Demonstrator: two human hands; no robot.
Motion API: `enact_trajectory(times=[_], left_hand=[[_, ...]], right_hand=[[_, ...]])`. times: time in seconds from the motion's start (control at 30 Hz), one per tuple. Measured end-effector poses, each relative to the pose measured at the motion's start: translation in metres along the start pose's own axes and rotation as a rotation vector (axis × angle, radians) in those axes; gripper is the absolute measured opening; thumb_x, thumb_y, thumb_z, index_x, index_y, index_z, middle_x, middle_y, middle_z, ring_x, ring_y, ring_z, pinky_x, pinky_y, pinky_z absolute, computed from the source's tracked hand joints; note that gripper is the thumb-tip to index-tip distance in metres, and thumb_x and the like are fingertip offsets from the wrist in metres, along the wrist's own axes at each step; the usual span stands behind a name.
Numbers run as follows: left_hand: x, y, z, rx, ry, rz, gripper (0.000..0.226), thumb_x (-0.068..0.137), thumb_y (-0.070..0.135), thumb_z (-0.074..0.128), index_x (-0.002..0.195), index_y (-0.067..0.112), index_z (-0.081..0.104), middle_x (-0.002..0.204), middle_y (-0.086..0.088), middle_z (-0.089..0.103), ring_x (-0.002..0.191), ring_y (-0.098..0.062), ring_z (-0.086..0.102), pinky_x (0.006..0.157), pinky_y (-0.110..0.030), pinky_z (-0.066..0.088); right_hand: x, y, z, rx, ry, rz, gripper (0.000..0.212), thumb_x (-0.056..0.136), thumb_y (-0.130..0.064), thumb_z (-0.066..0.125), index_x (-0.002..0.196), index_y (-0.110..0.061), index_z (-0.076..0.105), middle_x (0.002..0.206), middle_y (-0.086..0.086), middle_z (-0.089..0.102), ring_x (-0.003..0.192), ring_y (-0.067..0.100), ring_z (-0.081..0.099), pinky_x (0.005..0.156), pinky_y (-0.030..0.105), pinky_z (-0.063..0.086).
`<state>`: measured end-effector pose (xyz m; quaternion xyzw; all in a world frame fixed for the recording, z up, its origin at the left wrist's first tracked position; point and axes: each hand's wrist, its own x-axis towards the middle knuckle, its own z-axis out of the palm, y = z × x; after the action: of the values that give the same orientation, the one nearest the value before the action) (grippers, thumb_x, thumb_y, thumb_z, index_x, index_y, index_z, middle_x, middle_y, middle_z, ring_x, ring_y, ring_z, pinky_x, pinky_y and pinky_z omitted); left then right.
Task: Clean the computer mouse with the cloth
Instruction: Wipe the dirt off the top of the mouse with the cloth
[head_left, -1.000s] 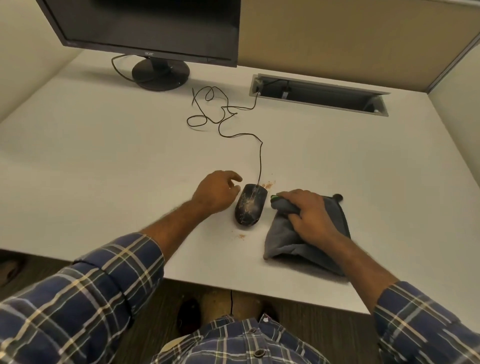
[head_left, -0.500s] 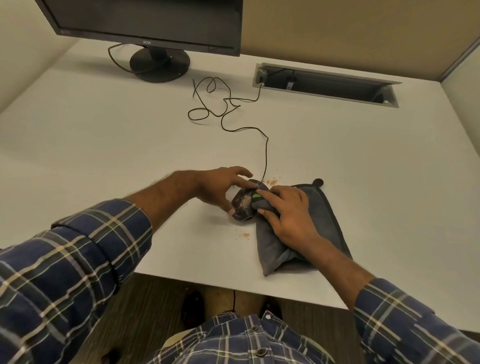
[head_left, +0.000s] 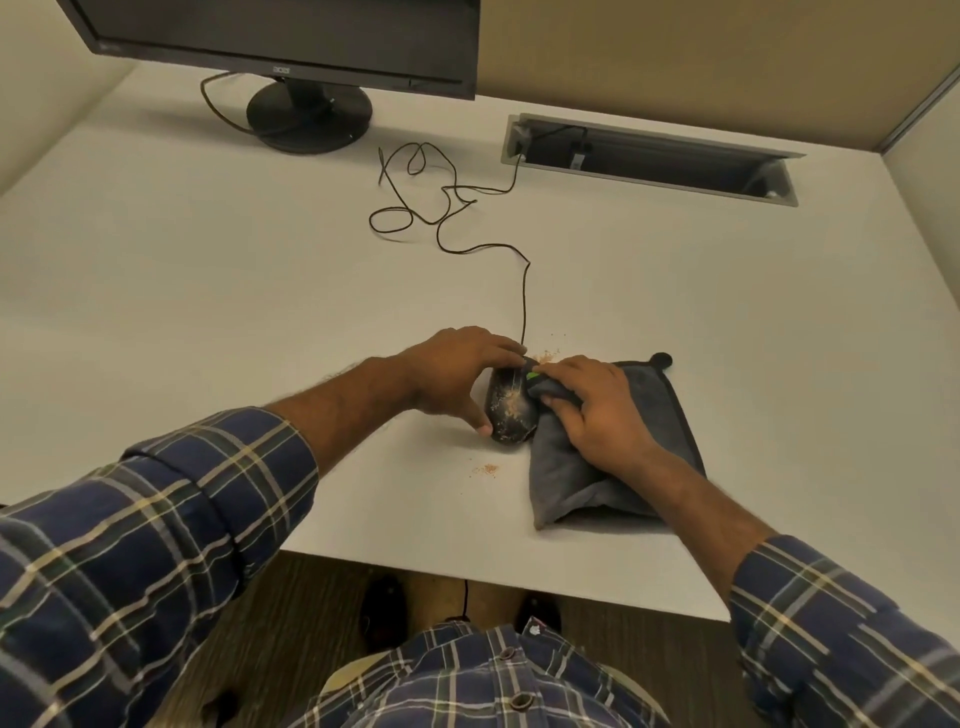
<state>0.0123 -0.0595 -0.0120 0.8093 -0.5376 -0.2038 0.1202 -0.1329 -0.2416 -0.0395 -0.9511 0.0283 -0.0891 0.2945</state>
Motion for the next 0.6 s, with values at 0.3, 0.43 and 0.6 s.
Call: enact_trajectory(times=[0.3,0.43,0.6], left_hand=[[0.001,0.007,0.0,-0.024,-0.04,-0.025,0.094,0.065,0.036,0.085,0.147,0.029,0.04,0.151,0.011,0.04,0.136,-0.013,0.037,0.107,-0.03,0.03],[0.001,0.008,0.001,-0.014,-0.047,-0.048,0.094,0.067,0.036,0.085,0.148,0.028,0.037,0.152,0.01,0.038,0.137,-0.014,0.036,0.103,-0.027,0.028],[-0.002,0.008,0.001,-0.019,-0.059,-0.058,0.093,0.07,0.034,0.084,0.149,0.027,0.036,0.155,0.009,0.033,0.14,-0.014,0.031,0.108,-0.032,0.03]], right_hand=[[0.004,-0.015,0.011,0.02,0.105,0.068,0.02,0.09,-0.023,0.065,0.109,-0.017,0.068,0.101,0.0,0.066,0.096,0.019,0.058,0.094,0.039,0.038],[-0.025,-0.02,0.015,-0.02,0.098,-0.081,0.021,0.087,-0.021,0.064,0.106,-0.012,0.069,0.099,0.0,0.067,0.093,0.017,0.057,0.09,0.032,0.037],[-0.021,-0.016,0.009,-0.073,0.084,-0.14,0.019,0.087,-0.018,0.064,0.103,-0.01,0.07,0.094,0.002,0.067,0.087,0.018,0.057,0.084,0.034,0.041]])
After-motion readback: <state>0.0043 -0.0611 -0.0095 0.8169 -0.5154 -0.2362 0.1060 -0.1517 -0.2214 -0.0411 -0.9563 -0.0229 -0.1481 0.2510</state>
